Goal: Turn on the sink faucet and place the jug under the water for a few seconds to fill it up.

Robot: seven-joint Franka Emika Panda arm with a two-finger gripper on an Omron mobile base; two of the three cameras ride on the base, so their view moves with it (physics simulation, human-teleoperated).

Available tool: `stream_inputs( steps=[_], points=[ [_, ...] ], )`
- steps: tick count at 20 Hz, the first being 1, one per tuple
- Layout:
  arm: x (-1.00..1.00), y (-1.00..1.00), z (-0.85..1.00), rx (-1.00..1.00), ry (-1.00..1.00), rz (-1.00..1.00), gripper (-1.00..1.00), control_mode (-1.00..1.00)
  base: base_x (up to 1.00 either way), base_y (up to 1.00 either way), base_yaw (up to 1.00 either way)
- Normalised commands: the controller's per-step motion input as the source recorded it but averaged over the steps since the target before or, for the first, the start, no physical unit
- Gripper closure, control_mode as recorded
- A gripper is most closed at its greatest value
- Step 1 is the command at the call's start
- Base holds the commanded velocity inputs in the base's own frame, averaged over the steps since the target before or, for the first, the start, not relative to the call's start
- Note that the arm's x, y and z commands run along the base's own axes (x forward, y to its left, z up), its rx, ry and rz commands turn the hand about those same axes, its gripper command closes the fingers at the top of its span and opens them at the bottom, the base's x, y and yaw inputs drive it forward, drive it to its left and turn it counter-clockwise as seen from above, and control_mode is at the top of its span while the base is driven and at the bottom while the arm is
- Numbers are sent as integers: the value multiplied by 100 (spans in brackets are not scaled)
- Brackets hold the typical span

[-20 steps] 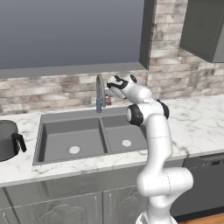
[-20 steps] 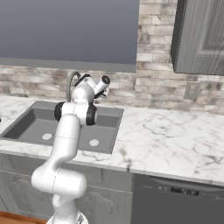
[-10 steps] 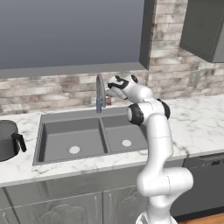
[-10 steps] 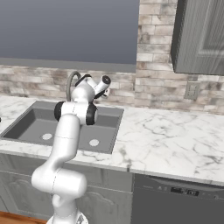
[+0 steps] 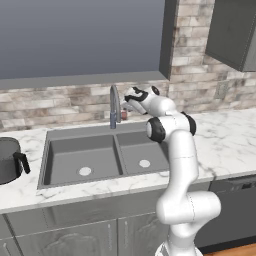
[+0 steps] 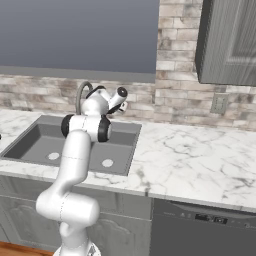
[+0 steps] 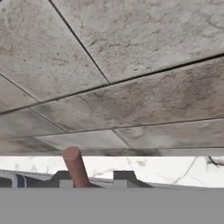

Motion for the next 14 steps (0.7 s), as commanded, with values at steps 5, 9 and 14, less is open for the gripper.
stream_inputs(
  steps=[5, 9, 14],
  points=[
    [-7, -67, 0, 0, 0, -5, 100, -100, 0, 0, 0],
    [-6, -61, 0, 0, 0, -6, 100, -100, 0, 0, 0],
    [-10, -45, 1, 3, 0, -12, 100, -100, 0, 0, 0]
  ],
)
